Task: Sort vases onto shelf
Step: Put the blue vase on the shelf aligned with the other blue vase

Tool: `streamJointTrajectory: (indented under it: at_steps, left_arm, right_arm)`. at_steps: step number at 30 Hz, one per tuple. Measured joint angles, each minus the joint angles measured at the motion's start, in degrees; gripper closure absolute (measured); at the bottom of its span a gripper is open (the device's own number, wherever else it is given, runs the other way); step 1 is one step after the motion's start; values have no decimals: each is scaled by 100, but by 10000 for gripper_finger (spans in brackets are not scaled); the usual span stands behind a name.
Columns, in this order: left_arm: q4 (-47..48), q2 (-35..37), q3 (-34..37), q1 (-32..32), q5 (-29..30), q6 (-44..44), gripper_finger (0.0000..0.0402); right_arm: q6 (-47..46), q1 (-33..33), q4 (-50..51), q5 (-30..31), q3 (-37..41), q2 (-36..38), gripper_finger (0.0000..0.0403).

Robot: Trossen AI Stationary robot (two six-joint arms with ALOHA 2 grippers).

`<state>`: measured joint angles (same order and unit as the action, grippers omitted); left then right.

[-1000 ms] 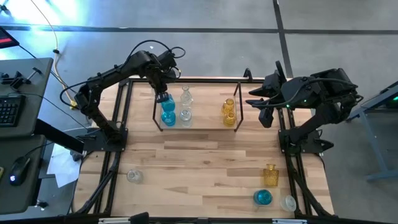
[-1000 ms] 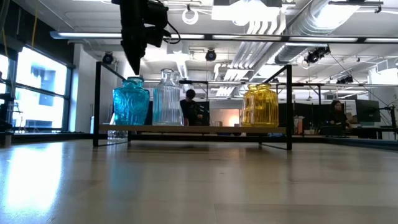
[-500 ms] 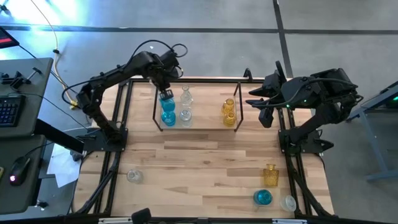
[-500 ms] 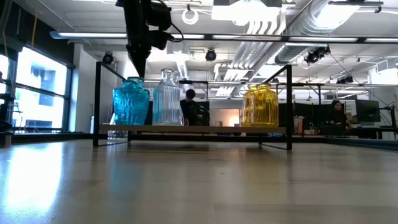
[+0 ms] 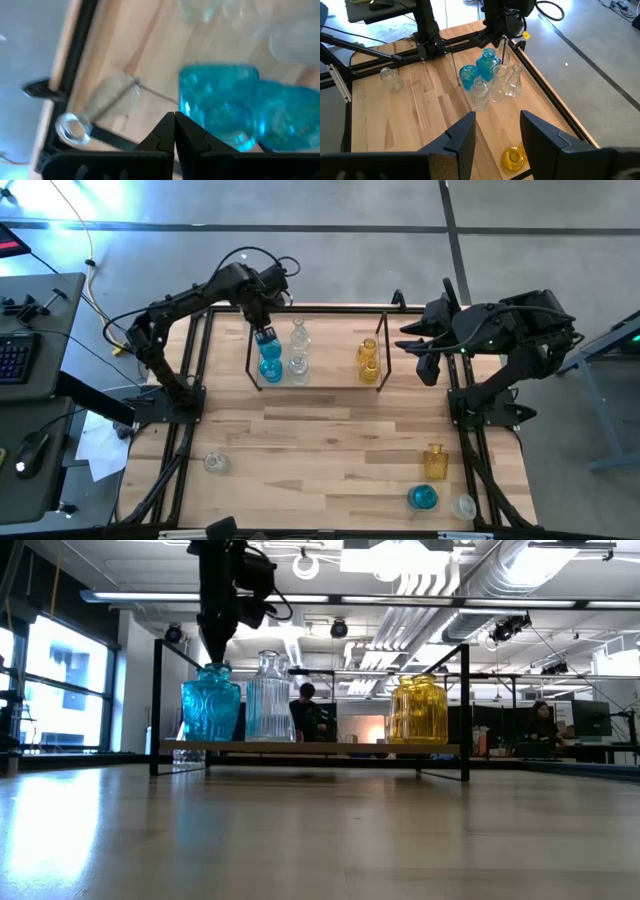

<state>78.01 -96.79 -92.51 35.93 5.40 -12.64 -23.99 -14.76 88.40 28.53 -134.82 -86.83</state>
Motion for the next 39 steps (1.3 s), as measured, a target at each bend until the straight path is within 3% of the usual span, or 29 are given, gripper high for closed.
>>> streamJointTrajectory:
  at_steps: [39]
  left_arm:
    - [-174, -44, 171, -120, -307, 7, 401]
  right_arm:
    - [44, -2, -2, 0, 0, 0, 267]
